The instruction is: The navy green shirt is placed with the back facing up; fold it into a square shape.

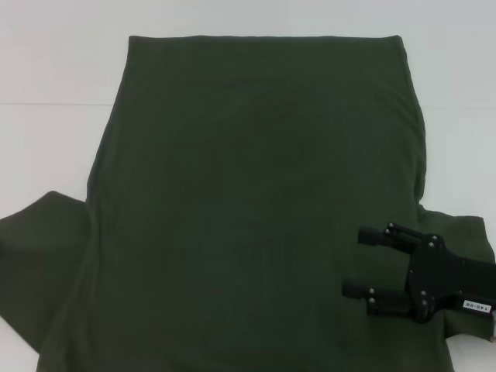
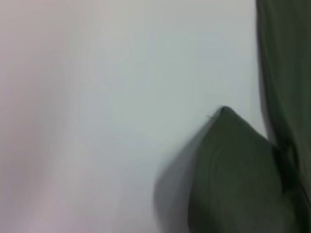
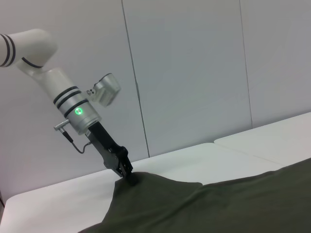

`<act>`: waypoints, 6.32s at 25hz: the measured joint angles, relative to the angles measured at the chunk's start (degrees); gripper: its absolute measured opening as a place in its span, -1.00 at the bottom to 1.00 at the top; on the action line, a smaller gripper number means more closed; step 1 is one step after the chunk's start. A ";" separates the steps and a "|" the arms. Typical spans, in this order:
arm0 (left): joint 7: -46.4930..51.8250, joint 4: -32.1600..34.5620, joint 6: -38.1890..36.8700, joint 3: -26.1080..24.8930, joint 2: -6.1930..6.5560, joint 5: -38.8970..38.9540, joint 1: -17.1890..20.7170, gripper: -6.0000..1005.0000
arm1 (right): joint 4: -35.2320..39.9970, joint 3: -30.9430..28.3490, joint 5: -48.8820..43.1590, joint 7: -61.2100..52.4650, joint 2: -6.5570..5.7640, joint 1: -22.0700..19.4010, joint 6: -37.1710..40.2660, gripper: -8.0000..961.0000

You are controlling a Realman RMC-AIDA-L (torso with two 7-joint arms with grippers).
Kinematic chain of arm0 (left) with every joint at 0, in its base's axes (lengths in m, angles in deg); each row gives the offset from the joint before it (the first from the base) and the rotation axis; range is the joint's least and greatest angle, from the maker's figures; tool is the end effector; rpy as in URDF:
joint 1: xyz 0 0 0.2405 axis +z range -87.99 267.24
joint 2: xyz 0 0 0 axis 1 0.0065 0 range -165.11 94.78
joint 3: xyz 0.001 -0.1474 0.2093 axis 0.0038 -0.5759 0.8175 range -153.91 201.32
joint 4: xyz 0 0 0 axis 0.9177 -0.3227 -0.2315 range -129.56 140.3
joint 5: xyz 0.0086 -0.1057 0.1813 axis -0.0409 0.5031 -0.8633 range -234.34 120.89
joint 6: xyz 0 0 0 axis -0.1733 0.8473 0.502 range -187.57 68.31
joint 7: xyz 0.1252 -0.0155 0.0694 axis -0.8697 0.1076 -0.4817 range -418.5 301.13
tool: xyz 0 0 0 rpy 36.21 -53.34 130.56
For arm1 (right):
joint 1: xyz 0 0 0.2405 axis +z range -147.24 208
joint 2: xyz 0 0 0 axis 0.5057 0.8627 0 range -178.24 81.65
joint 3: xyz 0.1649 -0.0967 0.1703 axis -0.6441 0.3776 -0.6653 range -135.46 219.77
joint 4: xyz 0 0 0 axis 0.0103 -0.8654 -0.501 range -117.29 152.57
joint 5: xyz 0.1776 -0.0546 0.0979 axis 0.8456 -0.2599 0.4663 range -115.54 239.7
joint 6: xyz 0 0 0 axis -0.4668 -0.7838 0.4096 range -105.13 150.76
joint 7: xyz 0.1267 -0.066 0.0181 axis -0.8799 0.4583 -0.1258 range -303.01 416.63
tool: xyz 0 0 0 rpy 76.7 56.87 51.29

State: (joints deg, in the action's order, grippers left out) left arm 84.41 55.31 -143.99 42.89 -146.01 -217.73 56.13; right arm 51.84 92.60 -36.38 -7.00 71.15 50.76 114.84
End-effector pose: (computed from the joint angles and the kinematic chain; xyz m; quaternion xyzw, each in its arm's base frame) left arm -0.3722 0.3325 0.1213 -0.6585 -0.6997 -0.0219 0.2763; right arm 0.2774 0.2800 -0.0160 -0.9276 0.1539 0.3094 0.1417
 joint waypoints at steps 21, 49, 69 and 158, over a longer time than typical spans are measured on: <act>0.63 2.09 -5.35 -3.06 0.26 5.45 -0.35 -0.97 | -0.02 0.00 0.03 0.00 0.09 0.71 -0.36 0.91; -11.57 -11.83 -5.42 3.97 -3.77 28.91 0.05 -0.14 | -0.10 -0.46 0.20 -0.83 0.18 0.52 -0.19 0.91; -18.67 -14.47 3.04 5.16 -6.12 26.10 1.31 0.90 | -0.30 -0.96 0.20 -0.79 0.18 0.54 -0.39 0.91; -70.78 -6.16 -24.20 10.64 -11.02 35.43 8.69 0.85 | 19.08 -20.44 -46.75 -86.63 -9.60 12.09 8.11 0.91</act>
State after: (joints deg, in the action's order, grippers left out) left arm 13.63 49.16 -168.18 53.53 -157.03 -182.31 64.82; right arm 70.93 72.16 -83.13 -93.63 61.55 62.85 122.94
